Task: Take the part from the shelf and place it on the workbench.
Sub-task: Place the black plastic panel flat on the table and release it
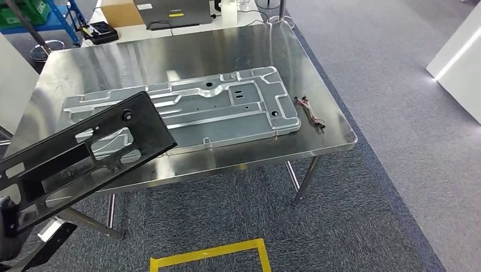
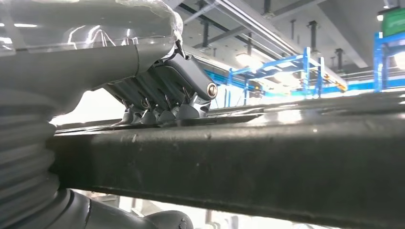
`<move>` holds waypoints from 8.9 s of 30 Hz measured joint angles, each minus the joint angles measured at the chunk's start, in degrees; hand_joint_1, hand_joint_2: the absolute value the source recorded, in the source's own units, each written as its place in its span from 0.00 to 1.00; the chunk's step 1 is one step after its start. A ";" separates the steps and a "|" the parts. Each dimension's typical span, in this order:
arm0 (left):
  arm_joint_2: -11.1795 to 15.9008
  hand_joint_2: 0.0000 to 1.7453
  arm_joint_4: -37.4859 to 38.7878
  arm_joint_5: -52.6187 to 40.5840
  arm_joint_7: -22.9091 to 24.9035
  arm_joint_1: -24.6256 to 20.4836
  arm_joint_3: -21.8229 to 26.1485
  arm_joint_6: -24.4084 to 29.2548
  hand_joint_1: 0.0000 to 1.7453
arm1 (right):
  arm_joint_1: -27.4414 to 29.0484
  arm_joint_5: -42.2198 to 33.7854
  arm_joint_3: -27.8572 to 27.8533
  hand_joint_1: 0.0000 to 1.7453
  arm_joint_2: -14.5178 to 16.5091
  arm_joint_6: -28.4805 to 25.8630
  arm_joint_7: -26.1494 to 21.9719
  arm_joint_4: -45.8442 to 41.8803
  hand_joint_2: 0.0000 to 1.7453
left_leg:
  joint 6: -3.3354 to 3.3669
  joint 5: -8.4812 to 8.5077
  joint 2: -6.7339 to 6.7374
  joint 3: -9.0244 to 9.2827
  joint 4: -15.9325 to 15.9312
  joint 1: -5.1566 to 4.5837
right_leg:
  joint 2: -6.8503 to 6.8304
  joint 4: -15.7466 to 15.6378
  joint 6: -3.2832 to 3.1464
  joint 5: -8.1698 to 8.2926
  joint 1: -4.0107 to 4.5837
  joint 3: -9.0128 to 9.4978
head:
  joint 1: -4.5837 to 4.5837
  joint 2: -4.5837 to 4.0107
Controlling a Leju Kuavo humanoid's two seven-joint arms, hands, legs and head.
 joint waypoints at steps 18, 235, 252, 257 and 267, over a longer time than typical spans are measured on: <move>0.04 1.00 -0.02 -0.01 0.01 -0.01 0.04 0.04 1.00 | -0.08 0.00 0.00 0.00 0.29 0.11 -0.03 0.04 0.00 | 1.76 9.70 -3.24 4.31 -15.66 -1.38 | 3.46 -0.66 0.67 0.49 0.37 0.42 | 0.02 0.00; 2.07 1.00 23.04 7.06 -0.04 -26.46 -19.67 6.50 1.00 | 3.19 5.60 2.06 0.00 -11.14 2.65 5.22 5.10 0.00 | 2.64 12.17 -0.77 2.11 -15.68 -1.65 | -0.67 -2.11 1.89 -2.57 -0.01 4.92 | 0.67 0.00; -2.94 1.00 31.95 4.09 -1.39 -30.14 -25.18 1.29 1.00 | 0.76 3.96 -0.54 0.00 -8.36 4.02 13.03 2.04 0.00 | 2.65 12.17 -0.79 2.11 -15.68 -1.68 | -0.70 -2.10 1.92 -2.55 -0.04 4.94 | 0.68 0.00; -4.83 1.00 37.57 4.23 -0.96 -31.58 -26.11 2.61 1.00 | 0.72 3.12 -1.23 0.00 -8.32 3.69 13.50 1.76 0.00 | 2.65 12.17 -0.78 2.11 -15.67 -1.69 | -0.68 -2.10 1.93 -2.54 -0.04 4.94 | 0.67 0.00; -5.55 1.00 45.52 5.64 -0.74 -31.63 -26.17 6.99 0.00 | 0.83 1.08 -3.20 0.00 -8.42 2.90 13.94 1.50 0.00 | 2.64 12.17 -0.78 2.10 -15.68 -1.68 | -0.70 -2.09 1.93 -2.55 -0.03 4.93 | 0.67 0.00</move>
